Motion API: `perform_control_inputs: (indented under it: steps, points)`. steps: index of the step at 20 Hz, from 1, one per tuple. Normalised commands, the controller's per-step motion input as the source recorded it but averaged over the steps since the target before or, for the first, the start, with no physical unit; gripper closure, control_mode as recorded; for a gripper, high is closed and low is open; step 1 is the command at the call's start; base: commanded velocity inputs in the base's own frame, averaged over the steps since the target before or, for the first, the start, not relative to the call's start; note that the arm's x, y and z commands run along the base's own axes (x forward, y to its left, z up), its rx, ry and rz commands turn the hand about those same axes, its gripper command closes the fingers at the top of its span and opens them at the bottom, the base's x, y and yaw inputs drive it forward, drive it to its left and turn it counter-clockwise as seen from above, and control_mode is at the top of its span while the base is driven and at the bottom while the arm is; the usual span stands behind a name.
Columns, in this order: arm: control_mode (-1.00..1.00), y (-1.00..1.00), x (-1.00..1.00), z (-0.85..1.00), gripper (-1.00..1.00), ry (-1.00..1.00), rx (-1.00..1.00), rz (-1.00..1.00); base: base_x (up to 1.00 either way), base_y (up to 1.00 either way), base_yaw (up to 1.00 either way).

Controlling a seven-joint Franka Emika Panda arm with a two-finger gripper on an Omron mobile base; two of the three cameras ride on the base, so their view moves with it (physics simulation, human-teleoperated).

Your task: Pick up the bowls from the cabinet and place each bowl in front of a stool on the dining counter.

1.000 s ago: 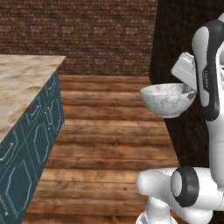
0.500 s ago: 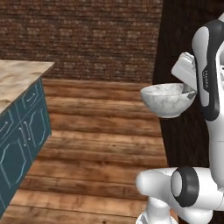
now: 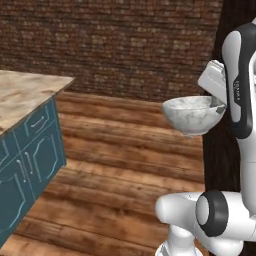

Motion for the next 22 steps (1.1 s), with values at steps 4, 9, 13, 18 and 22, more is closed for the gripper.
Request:
perform_control_inputs:
  steps: [4, 9, 13, 18, 22]
  points:
    - [1.00, 0.00, 0.00, 0.00, 1.00, 0.00, 0.00, 0.00, 1.00, -0.22, 0.45]
    - [1.00, 0.00, 0.00, 0.00, 1.00, 0.00, 0.00, 0.00, 1.00, -0.34, 0.45]
    - [1.00, 0.00, 0.00, 0.00, 1.00, 0.00, 0.00, 0.00, 1.00, -0.40, 0.45]
    - [1.00, 0.00, 0.00, 0.00, 1.00, 0.00, 0.00, 0.00, 1.00, -0.50, 0.41]
    - [1.00, 0.00, 0.00, 0.00, 1.00, 0.00, 0.00, 0.00, 1.00, -0.69, 0.35]
